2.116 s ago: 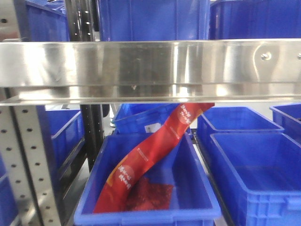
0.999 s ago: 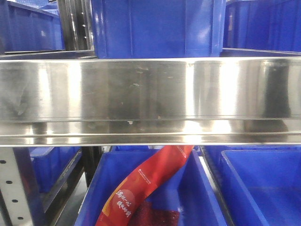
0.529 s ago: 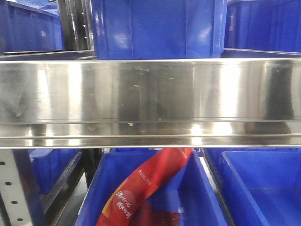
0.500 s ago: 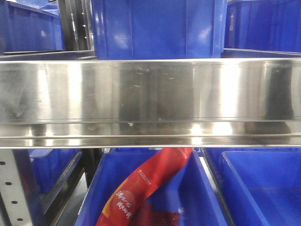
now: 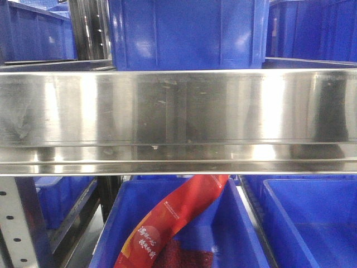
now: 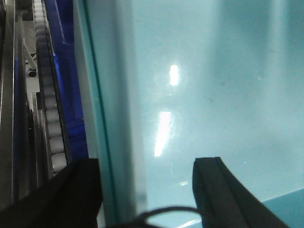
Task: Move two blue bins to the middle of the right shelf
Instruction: 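Raise the held bin above the upper shelf with both grippers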
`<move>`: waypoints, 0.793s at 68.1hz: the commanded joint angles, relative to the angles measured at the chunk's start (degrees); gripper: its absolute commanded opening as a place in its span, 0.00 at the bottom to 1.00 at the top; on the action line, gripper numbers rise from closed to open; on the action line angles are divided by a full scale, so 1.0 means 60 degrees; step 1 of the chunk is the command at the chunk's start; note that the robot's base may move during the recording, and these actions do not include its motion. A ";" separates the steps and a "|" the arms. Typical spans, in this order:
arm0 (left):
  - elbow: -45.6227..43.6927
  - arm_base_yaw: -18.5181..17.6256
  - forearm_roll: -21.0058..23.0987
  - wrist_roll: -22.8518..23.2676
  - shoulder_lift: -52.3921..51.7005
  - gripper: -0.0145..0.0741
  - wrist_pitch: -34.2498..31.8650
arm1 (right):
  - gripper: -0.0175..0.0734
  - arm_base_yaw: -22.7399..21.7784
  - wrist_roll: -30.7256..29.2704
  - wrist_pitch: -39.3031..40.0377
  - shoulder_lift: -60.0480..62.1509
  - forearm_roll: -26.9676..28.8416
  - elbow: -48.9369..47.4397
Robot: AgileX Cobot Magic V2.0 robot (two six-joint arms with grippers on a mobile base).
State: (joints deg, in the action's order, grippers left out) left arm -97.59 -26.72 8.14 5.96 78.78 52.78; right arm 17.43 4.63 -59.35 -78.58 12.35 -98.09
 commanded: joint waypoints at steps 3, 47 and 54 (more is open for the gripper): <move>-0.0193 -0.0041 0.0449 -0.0441 -0.0246 0.04 -0.0552 | 0.02 -0.0012 -0.0185 0.0756 0.0082 0.0038 -0.0108; 0.0486 -0.0041 -0.0333 -0.0441 0.1306 0.04 0.0812 | 0.02 -0.0012 -0.0185 -0.0091 -0.1083 -0.0094 0.0497; 0.0750 -0.0041 -0.0333 -0.0441 0.1511 0.04 0.0834 | 0.02 -0.0012 -0.0185 -0.0049 -0.1275 -0.0094 0.0901</move>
State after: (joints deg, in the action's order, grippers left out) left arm -93.54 -26.72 5.18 5.50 87.84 59.60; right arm 17.43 4.63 -63.78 -86.13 11.87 -93.68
